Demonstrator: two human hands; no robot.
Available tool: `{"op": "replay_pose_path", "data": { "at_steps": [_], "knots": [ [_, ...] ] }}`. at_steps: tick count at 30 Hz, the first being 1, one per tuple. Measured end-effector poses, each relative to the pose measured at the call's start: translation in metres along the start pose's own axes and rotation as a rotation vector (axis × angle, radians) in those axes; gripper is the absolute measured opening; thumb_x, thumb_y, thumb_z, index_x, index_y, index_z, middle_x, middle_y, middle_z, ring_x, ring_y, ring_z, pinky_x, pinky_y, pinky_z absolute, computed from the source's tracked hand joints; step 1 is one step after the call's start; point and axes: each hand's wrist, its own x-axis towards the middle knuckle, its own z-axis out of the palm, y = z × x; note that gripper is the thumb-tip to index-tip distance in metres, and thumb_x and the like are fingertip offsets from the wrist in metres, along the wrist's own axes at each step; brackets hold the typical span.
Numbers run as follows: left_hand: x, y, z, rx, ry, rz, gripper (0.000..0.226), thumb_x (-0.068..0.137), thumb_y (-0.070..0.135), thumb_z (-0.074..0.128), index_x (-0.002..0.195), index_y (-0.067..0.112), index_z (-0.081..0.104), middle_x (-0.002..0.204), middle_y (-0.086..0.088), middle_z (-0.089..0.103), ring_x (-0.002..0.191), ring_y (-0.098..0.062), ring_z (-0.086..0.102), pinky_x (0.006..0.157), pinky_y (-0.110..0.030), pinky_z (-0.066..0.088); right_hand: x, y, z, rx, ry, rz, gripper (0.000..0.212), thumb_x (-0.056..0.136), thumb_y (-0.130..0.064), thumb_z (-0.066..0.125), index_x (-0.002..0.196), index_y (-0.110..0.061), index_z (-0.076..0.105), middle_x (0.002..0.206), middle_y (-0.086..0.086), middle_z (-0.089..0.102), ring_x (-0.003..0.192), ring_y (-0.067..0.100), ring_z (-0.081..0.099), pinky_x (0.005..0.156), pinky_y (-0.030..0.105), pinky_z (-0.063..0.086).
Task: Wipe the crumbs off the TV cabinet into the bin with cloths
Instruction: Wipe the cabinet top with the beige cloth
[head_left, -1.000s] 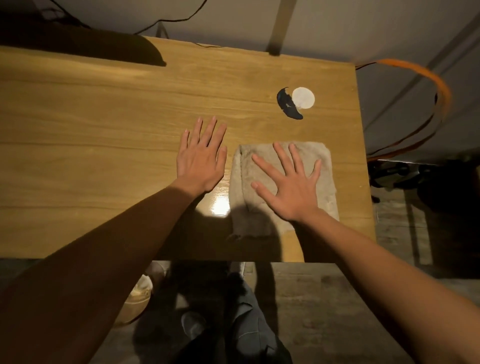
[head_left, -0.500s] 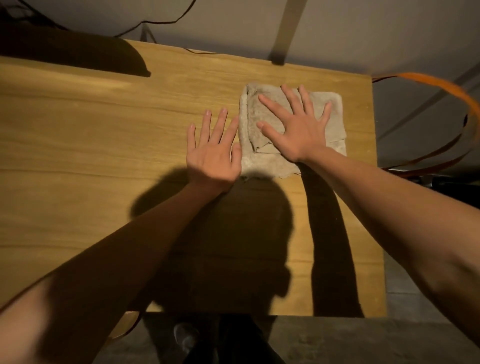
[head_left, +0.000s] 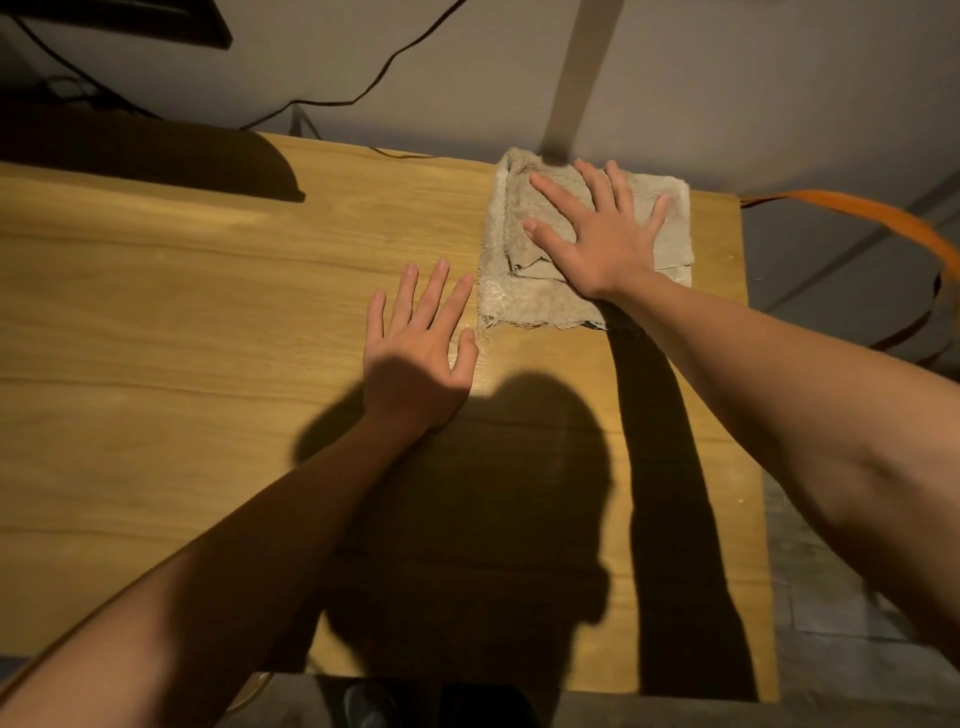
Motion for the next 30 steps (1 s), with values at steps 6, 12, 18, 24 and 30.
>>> {"op": "replay_pose_path", "data": {
  "at_steps": [6,12,18,24,30],
  "knots": [
    [0.0,-0.005,0.005,0.036,-0.028,0.03,0.058,0.102,0.043,0.036,0.158,0.031,0.029,0.167,0.002,0.025,0.156,-0.024,0.017,0.123,-0.054,0.018,-0.004,0.03,-0.012,-0.023,0.014,-0.033,0.062,0.09,-0.088,0.017,0.148,-0.067,0.023,0.171,-0.011,0.018,0.159,0.02,0.003,0.115,0.077,-0.004],
    [0.0,-0.003,0.003,0.012,-0.067,-0.005,0.059,0.101,0.047,0.029,0.159,0.034,0.025,0.169,0.004,0.02,0.157,-0.023,0.012,0.125,-0.052,0.012,-0.033,0.085,-0.024,0.012,0.032,0.201,0.065,0.087,-0.091,0.015,0.148,-0.068,0.018,0.172,-0.013,0.01,0.16,0.02,-0.005,0.113,0.079,-0.005],
    [-0.004,0.003,-0.001,0.021,-0.108,-0.01,0.058,0.103,0.049,0.022,0.16,0.038,0.018,0.17,0.002,0.012,0.158,-0.026,0.005,0.125,-0.054,0.009,-0.082,0.074,-0.016,0.055,0.037,0.327,0.066,0.088,-0.09,0.016,0.149,-0.068,0.013,0.173,-0.011,0.002,0.159,0.021,-0.01,0.114,0.078,0.0],
    [-0.025,0.014,-0.005,0.038,-0.108,0.002,0.055,0.103,0.055,0.027,0.157,0.047,0.021,0.17,0.0,0.013,0.158,-0.03,0.006,0.125,-0.054,0.007,-0.14,0.058,-0.003,0.048,0.045,0.332,0.065,0.09,-0.087,0.017,0.151,-0.067,0.012,0.173,-0.01,-0.001,0.159,0.021,-0.011,0.116,0.075,0.0],
    [-0.058,0.022,-0.007,0.04,-0.139,0.049,0.055,0.103,0.057,0.024,0.157,0.049,0.018,0.17,-0.001,0.012,0.157,-0.032,0.007,0.124,-0.055,0.007,-0.206,0.047,0.006,0.024,0.052,0.323,0.064,0.09,-0.087,0.016,0.151,-0.067,0.011,0.173,-0.012,-0.001,0.159,0.02,-0.008,0.115,0.075,0.003]
  ]
}}
